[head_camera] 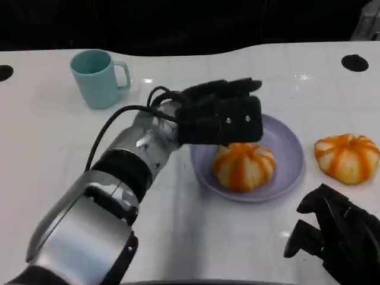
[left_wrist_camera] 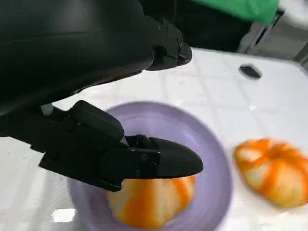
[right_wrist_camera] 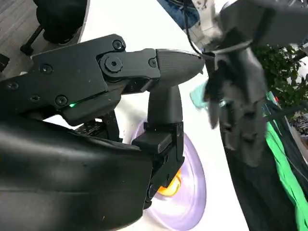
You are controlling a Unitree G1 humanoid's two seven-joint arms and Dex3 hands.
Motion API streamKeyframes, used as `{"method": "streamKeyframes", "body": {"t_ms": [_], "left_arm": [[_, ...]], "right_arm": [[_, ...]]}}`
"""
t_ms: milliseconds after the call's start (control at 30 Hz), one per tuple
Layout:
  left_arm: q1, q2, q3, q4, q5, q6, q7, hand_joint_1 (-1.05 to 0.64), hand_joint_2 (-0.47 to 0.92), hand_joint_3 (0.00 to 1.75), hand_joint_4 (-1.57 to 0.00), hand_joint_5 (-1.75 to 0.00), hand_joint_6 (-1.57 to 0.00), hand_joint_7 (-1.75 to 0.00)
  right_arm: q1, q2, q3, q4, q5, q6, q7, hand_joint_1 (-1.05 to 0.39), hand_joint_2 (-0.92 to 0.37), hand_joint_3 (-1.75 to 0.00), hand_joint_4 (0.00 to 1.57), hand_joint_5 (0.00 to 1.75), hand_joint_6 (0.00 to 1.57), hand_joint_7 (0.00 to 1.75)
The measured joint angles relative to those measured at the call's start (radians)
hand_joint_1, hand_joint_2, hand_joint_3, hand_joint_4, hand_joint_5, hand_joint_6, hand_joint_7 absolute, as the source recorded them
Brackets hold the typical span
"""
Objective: Grasp the bread from the table and place it into the plate.
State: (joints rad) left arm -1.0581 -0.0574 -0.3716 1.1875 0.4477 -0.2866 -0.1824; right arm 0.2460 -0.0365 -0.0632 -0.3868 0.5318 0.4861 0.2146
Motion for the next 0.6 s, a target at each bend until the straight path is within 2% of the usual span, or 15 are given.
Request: {"method": "streamKeyframes", "body": {"t_ms": [100,167,267,333,367,467,533,600], "left_arm": [[0.038,0.009,0.071,-0.028,-0.085,-0.011,-0.039,-0.72,0.92,0.4,-0.29,-0.18,-0.28,-0.12],[0.084,0.01,0.132,-0.067,-0.167,-0.009,-0.067,-0.66,0.92,0.39,-0.35,-0.31,-0.36,-0.13],[0.164,0.005,0.215,-0.145,-0.28,0.008,-0.1,-0.61,0.92,0.37,-0.35,-0.66,-0.52,-0.13],[0.214,-0.003,0.259,-0.209,-0.345,0.04,-0.112,-0.61,0.92,0.37,-0.36,-0.71,-0.54,-0.14],[0.232,-0.004,0.27,-0.232,-0.362,0.056,-0.115,-0.57,0.92,0.41,-0.52,-0.87,-0.69,-0.23],[0.312,-0.023,0.349,-0.377,-0.505,0.152,-0.164,-0.59,0.92,0.41,-0.73,-1.07,-0.86,-0.38],[0.381,-0.035,0.4,-0.509,-0.624,0.274,-0.199,-0.61,0.92,0.34,-0.75,-1.26,-0.81,-0.68],[0.443,-0.036,0.437,-0.632,-0.717,0.395,-0.225,-0.6,0.92,0.36,-0.72,-1.45,-0.76,-0.97]], "right_arm": [[-0.002,0.0,-0.001,0.003,0.0,0.0,0.002,-0.49,-0.92,-0.31,0.66,1.75,0.51,1.62],[-0.004,-0.001,-0.001,0.007,0.0,0.0,0.005,-0.49,-0.92,-0.31,0.66,1.75,0.51,1.62],[-0.005,-0.001,-0.002,0.011,0.0,0.0,0.008,-0.49,-0.91,-0.3,0.66,1.75,0.51,1.63],[-0.006,-0.001,-0.002,0.013,0.0,0.0,0.008,-0.49,-0.91,-0.3,0.67,1.75,0.51,1.63],[-0.006,-0.001,-0.002,0.013,0.0,0.0,0.008,-0.49,-0.91,-0.3,0.67,1.75,0.51,1.63],[-0.009,-0.001,-0.002,0.015,0.0,0.0,0.007,-0.49,-0.91,-0.3,0.67,1.75,0.52,1.62],[-0.01,-0.001,-0.003,0.015,0.0,0.001,0.006,-0.49,-0.91,-0.29,0.67,1.75,0.52,1.62],[-0.011,-0.001,-0.003,0.015,0.0,0.003,0.002,-0.49,-0.91,-0.28,0.66,1.75,0.52,1.61]]}}
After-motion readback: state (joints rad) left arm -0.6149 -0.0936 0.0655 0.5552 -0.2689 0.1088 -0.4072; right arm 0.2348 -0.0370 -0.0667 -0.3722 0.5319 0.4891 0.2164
